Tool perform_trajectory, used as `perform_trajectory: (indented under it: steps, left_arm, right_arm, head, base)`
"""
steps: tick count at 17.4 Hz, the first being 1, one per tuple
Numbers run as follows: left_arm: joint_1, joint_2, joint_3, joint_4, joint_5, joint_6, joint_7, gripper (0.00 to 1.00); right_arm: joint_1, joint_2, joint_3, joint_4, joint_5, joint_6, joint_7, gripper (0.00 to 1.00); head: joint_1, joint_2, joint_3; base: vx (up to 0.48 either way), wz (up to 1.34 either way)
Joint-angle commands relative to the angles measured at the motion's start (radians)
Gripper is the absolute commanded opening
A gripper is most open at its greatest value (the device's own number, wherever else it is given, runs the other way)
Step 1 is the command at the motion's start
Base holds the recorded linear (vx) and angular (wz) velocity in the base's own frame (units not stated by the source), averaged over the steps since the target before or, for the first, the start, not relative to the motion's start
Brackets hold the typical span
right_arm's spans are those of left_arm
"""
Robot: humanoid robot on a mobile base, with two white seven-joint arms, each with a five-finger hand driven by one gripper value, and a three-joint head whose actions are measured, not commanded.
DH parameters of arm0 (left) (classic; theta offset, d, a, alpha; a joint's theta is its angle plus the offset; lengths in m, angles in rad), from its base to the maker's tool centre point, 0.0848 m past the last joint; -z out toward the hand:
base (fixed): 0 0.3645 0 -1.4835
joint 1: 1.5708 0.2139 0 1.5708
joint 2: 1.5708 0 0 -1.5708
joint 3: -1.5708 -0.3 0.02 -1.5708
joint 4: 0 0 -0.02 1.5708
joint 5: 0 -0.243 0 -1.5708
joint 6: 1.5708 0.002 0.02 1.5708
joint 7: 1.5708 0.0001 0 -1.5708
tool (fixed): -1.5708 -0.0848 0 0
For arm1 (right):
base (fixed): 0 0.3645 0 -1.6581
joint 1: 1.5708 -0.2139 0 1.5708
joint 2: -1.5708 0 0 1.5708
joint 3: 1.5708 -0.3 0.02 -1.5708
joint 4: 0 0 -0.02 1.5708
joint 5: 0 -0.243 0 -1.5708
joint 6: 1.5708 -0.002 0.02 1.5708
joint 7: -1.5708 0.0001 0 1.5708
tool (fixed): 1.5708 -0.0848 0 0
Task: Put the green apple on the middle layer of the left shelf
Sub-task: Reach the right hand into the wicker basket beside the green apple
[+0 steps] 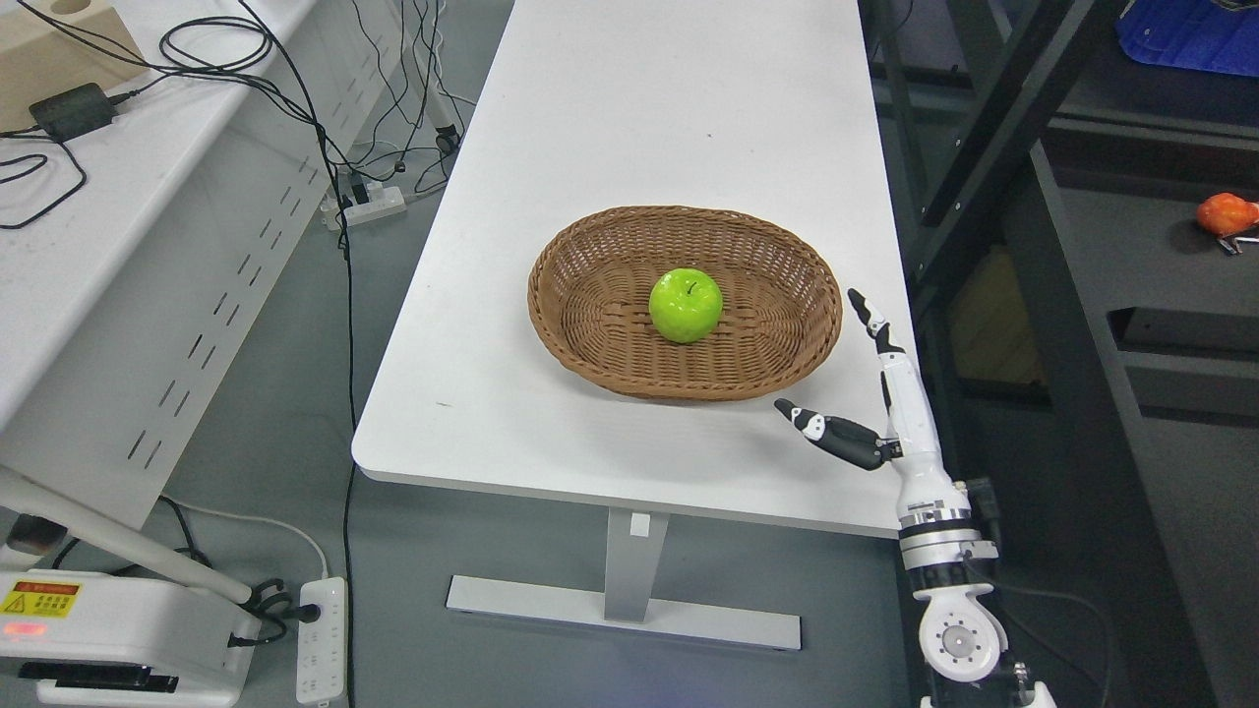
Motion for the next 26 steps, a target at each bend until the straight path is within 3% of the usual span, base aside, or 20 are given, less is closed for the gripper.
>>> perform_trajectory:
  steps: [1,8,13,26]
  left_arm:
    - [0.0,0.017,-0.002,0.0,0.0,-0.001,0.0,1.0]
    - [0.0,0.017,-0.002,0.0,0.0,-0.001,0.0,1.0]
    - [0.0,0.017,-0.002,0.0,0.0,-0.001,0.0,1.0]
    - [0.0,0.017,-0.002,0.0,0.0,-0.001,0.0,1.0]
  right_arm:
    - [-0.026,0.009,0.053,0.002,-0.004,-0.002,0.031,1.0]
    - [-0.063,0.009,0.056,0.002,-0.004,-0.004,0.062,1.0]
    - [-0.088,0.009,0.129,0.025,0.019,-0.007,0.148,1.0]
    - [-0.296,-0.007,0.134,0.307,0.182,0.025,0.16,1.0]
  head:
    - [0.0,0.0,0.0]
    - [0.0,0.0,0.0]
    - [0.0,0.0,0.0]
    - [0.0,0.0,0.0]
  base:
    - [0.154,0.04]
    - [0.1,0.04]
    - [0.017,0.0]
    - [0.0,0.0]
